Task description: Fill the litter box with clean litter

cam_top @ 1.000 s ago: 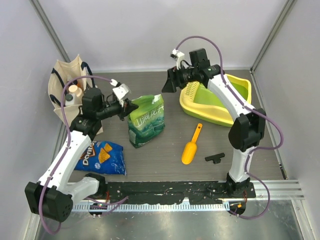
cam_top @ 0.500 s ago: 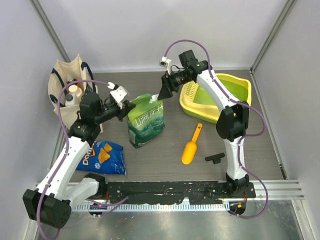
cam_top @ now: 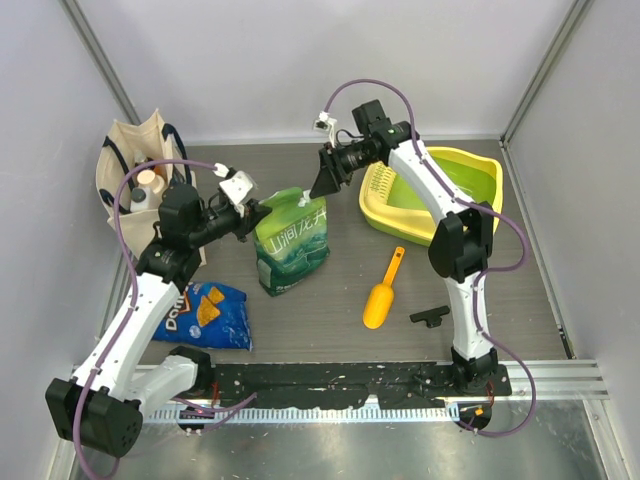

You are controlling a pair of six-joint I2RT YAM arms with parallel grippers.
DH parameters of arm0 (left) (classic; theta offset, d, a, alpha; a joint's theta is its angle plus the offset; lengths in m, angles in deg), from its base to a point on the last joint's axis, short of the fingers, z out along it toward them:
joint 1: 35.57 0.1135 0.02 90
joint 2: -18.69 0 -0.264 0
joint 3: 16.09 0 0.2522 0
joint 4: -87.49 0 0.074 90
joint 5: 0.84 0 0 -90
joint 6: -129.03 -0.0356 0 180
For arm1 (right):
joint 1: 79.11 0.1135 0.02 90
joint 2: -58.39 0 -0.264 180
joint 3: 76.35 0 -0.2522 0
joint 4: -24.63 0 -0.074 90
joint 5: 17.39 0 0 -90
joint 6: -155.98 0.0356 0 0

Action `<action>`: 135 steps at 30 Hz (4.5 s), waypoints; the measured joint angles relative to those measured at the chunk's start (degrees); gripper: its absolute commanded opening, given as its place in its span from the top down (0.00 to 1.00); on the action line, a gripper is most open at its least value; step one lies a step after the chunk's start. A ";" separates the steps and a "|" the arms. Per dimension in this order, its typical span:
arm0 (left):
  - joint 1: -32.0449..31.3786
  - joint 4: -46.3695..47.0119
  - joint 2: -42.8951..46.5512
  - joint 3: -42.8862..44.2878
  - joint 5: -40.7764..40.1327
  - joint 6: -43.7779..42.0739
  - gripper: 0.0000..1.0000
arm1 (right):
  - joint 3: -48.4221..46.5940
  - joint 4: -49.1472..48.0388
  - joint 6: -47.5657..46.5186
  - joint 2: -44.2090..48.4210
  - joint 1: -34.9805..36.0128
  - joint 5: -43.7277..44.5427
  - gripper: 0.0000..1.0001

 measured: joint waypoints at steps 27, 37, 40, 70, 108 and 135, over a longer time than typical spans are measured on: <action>0.04 -1.31 -2.36 1.90 -0.04 0.07 1.00 | -1.79 -0.07 0.85 2.32 4.98 26.38 0.99; -0.15 1.29 -7.78 5.27 -1.75 3.15 1.00 | 4.09 -2.54 7.17 9.44 5.38 40.11 0.99; -0.15 1.73 -11.17 8.07 -2.12 3.67 1.00 | 4.39 -3.34 8.87 9.44 5.18 42.88 0.99; -0.31 -11.41 -16.79 24.48 8.09 -7.41 0.30 | 14.12 -8.22 13.25 15.98 4.66 46.77 0.99; -2.67 -23.21 -24.00 28.85 9.03 -13.35 1.00 | -11.98 11.41 -3.30 1.18 4.17 32.63 0.57; -2.69 -20.57 -23.61 27.85 6.21 -11.96 1.00 | -11.80 8.41 0.37 1.18 4.76 38.56 0.99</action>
